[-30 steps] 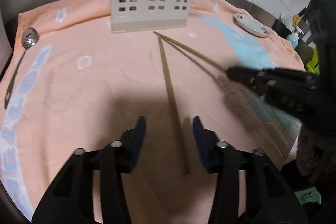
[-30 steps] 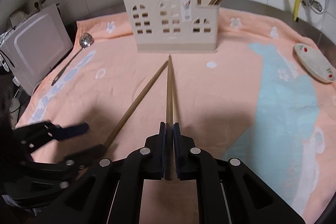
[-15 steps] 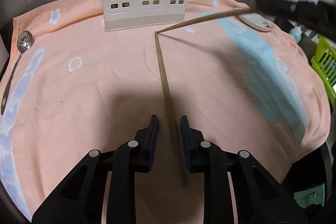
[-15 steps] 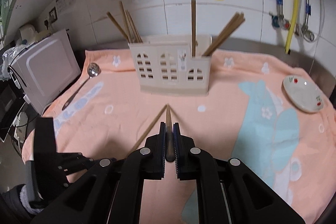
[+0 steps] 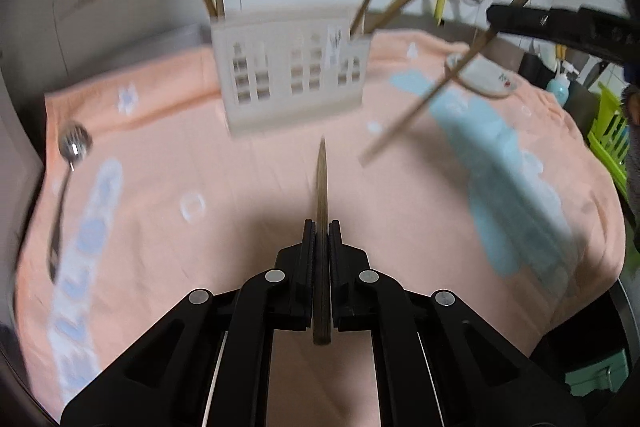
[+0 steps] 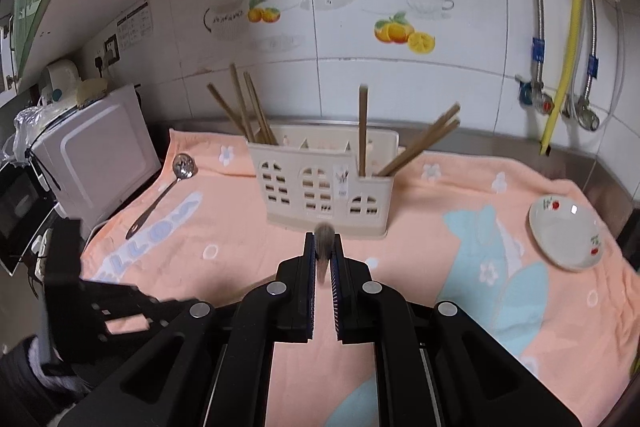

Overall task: Organize utensils
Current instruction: 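Raise the left tool's chopstick into the holder while the right tool inserts its own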

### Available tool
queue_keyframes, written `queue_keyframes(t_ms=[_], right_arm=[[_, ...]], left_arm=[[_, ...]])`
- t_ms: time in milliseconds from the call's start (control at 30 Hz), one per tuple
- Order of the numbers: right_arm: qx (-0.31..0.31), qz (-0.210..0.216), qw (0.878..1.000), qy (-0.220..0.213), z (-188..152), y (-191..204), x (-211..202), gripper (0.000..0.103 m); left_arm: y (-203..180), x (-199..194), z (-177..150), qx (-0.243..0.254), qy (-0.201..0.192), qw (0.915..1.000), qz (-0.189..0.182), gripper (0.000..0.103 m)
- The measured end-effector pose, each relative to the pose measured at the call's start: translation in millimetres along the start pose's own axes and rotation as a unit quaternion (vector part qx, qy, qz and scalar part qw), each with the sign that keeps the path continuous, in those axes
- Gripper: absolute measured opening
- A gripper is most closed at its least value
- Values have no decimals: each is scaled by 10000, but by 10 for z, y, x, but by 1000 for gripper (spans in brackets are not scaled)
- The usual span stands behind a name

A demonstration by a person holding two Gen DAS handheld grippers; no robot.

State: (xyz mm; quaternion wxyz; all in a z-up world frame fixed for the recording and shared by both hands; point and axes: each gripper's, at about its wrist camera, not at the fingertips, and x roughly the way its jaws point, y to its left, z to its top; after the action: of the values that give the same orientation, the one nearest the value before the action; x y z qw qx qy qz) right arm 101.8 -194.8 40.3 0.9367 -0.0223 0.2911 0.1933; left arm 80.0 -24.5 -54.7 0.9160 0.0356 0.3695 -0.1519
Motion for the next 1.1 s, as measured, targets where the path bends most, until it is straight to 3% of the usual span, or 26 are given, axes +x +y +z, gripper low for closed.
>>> queue_keyframes(t_ms=[367,633,833,1100], right_arm=[[9,-83,9994,-322,832,-335,-60,7],[81,-251,9976,-635,1351,-510,-7,7],[136,-169,9984,-515,1496,-510,225,7],[-10,-158,9999,-58,1308,-405,615,7]], left_arm=[[93,-220,812,382,-501,9980,-81,5],[94,-279,1197,456,-700,9964,-112,5],[60,-524,1504,560,-1085,9925,-72,5],[43,-906,1968,648,-1819,9811,120,5]])
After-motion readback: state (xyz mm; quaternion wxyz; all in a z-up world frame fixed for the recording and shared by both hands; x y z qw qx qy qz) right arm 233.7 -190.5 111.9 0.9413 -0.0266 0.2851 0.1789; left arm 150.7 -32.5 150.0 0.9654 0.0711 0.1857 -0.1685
